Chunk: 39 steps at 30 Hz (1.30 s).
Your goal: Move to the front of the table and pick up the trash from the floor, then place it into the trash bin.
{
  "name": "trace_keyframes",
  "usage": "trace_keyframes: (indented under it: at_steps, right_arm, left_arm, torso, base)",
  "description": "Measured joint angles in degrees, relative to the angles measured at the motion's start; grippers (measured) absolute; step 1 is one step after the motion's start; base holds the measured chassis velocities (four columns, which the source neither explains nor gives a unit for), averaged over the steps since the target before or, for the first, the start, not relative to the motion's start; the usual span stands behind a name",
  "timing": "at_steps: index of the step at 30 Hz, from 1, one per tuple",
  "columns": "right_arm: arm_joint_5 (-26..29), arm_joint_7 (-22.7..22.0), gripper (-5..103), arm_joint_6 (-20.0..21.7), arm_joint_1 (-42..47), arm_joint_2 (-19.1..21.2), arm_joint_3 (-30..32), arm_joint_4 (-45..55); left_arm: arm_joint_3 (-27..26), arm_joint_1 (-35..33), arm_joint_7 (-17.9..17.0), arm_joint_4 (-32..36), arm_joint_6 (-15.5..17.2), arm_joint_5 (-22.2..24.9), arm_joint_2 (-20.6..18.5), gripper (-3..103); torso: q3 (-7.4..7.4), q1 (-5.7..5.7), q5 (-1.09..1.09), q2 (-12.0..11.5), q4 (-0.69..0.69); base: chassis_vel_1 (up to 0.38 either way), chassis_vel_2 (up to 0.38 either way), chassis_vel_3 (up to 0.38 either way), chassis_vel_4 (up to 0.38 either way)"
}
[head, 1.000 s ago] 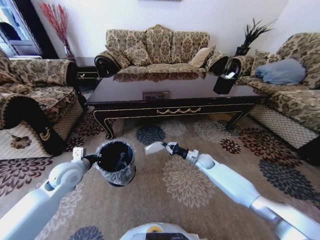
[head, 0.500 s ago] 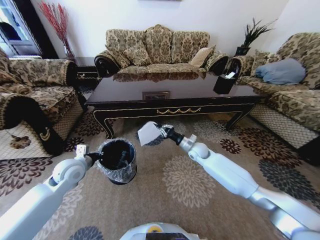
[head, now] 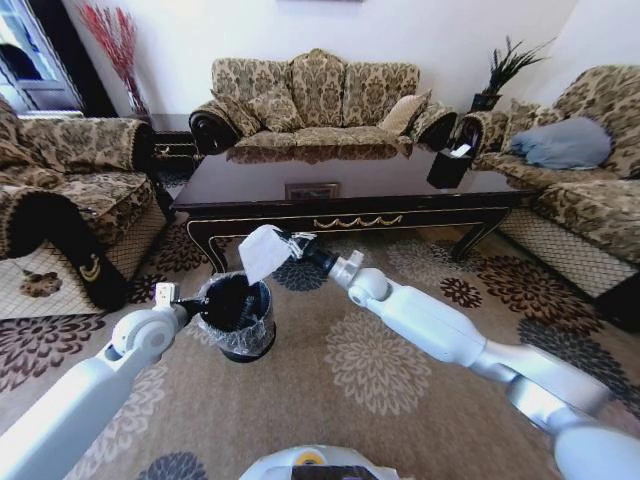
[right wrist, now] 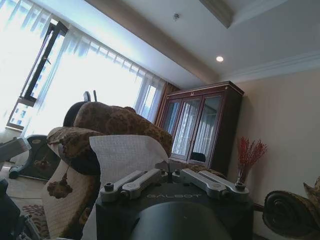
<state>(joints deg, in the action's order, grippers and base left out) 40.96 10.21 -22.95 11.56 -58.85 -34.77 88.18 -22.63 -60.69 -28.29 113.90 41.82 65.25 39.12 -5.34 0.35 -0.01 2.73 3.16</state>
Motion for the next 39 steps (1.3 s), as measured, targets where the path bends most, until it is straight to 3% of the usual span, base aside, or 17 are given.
trace_keyframes:
  at_steps: [11, 18, 25, 33, 37, 39]
  right_arm:
    - [-5.8, -1.1, 0, -2.6, -1.1, -4.6, -5.7, -0.4]
    - [-9.6, -5.2, 0, -3.7, -1.5, -7.3, -12.4, -0.5]
    - [-10.8, -6.5, -2, -3.7, -0.9, -8.6, -14.1, -3.0]
    - [-11.5, -9.0, 30, -3.1, -0.8, -9.9, -14.5, -5.5]
    - [-11.3, -6.0, 41, -3.3, -1.0, -9.5, -13.8, -6.7]
    - [-11.2, -0.6, 53, -4.0, -1.2, -8.3, -12.5, -7.8]
  left_arm:
    - [-0.1, 1.8, 0.0, -1.3, 0.0, 0.9, 0.3, 4]
    - [-0.1, 2.7, 0.1, -1.7, 0.0, 1.0, 1.1, 4]
    - [-0.1, 2.5, 0.2, -1.8, 0.0, 0.8, 1.3, 4]
    - [-0.3, 2.4, 0.5, -1.9, 0.0, 0.7, 1.2, 4]
    - [-0.3, 2.4, 0.6, -2.1, 0.0, 0.7, 1.1, 4]
    - [-0.3, 2.4, 0.7, -2.3, 0.0, 0.6, 1.1, 4]
  torso:
    - [0.0, 0.0, 0.0, 0.0, 0.0]
    - [0.01, 0.0, 0.0, 0.0, 0.0]
    - [0.01, 0.0, 0.0, 0.0, 0.0]
    - [0.01, 0.0, 0.0, 0.0, 0.0]
    - [0.01, 0.0, 0.01, 0.0, 0.0]
    - [0.01, 0.0, 0.01, 0.0, 0.0]
  base:
    - [0.0, 0.0, 0.0, 0.0]
    - [0.0, 0.0, 0.0, 0.0]
    - [0.0, 0.0, 0.0, 0.0]
    - [0.0, 0.0, 0.0, 0.0]
    - [0.0, 0.0, 0.0, 0.0]
    - [0.0, 0.0, 0.0, 0.0]
